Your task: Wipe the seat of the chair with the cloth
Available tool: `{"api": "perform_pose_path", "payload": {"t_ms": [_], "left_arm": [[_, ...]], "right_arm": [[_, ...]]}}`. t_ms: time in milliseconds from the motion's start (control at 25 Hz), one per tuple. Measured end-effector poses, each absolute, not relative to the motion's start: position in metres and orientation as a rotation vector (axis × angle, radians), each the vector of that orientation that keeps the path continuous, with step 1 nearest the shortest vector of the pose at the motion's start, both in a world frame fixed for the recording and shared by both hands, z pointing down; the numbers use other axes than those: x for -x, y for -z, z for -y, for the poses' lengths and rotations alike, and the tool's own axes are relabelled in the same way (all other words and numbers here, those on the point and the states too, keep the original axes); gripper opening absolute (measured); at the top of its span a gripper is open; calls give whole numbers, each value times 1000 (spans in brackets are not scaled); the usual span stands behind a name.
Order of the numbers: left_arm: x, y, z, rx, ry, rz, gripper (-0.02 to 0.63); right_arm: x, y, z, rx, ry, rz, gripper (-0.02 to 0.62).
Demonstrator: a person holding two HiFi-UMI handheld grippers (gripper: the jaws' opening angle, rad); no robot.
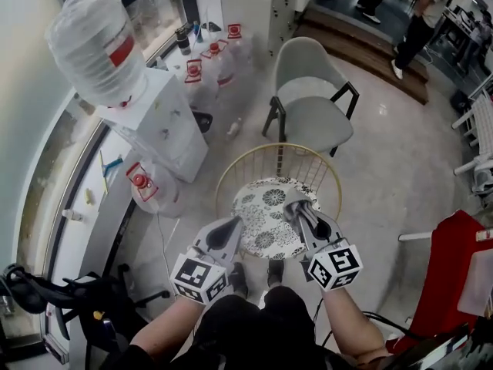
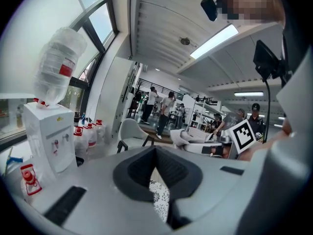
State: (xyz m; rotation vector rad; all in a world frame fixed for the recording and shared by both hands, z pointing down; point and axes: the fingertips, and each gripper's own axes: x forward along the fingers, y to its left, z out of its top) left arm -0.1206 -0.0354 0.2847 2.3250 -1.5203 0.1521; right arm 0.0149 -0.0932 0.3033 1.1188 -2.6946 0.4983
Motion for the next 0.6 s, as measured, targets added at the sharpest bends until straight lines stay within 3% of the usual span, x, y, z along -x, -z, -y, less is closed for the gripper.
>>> {"api": "perform_pose_path", "payload": {"t_ms": [600], "left_arm": [[125,-480,21,-1992,-347,1519,8]], "right_arm": [[14,-511,66,-845,-738,2502,21]]}}
